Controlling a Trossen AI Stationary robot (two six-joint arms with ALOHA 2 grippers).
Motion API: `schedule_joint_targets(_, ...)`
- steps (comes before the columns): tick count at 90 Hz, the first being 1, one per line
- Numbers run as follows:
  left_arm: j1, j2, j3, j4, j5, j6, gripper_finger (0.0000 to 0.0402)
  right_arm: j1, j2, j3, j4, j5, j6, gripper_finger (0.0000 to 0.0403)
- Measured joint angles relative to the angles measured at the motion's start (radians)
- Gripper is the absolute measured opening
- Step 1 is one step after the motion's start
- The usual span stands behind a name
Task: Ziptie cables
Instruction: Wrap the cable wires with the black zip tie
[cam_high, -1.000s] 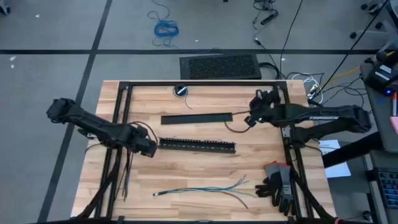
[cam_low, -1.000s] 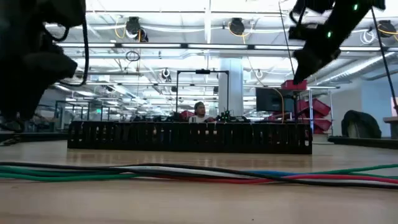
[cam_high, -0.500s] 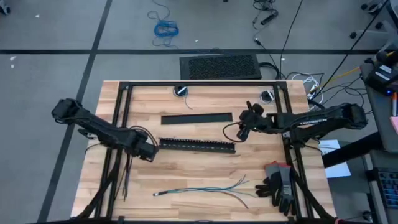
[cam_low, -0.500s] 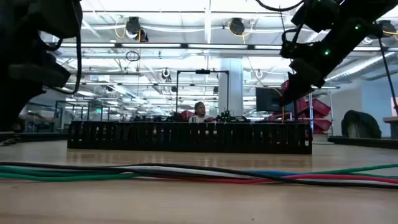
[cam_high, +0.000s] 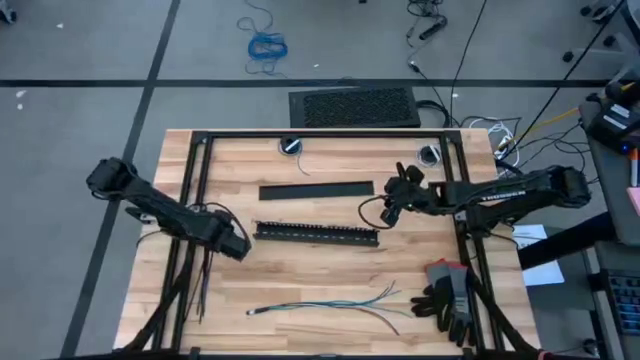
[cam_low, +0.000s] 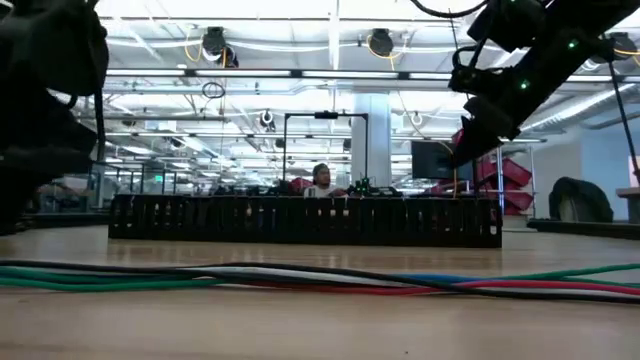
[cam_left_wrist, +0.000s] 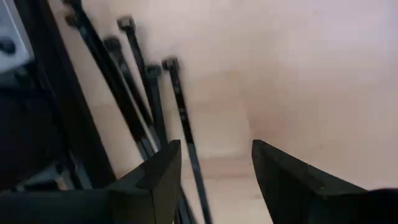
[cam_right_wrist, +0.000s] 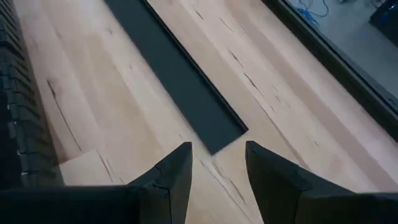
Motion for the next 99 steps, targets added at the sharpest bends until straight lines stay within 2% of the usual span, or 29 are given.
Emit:
schedule_joint_targets(33, 0.011, 0.079, -0.005, 0.048, 0.0, -0.005, 0.0193, 0.063, 0.0, 0.0, 0.01, -0.002, 0.005, 0.0141)
schedule_joint_targets(56, 0.02, 0.074, 0.009, 0.018, -0.008, 0.036, 0.0193, 0.12, 0.0, 0.0, 0.007, -0.001, 0.028, 0.0141)
schedule_joint_targets(71, 0.012, 0.024, 0.091, -0.085, -0.136, -0.029, 0.0192, 0.137, -0.001, 0.0, 0.012, 0.003, 0.024, 0.0141)
schedule_joint_targets(89, 0.013, 0.041, 0.107, -0.124, -0.126, 0.004, 0.0162, 0.137, -0.001, 0.0, 0.006, 0.053, 0.017, 0.0141)
schedule_joint_targets(99, 0.011, 0.058, 0.107, -0.126, -0.078, 0.024, 0.0133, 0.137, -0.001, 0.0, 0.004, 0.053, 0.017, 0.0141)
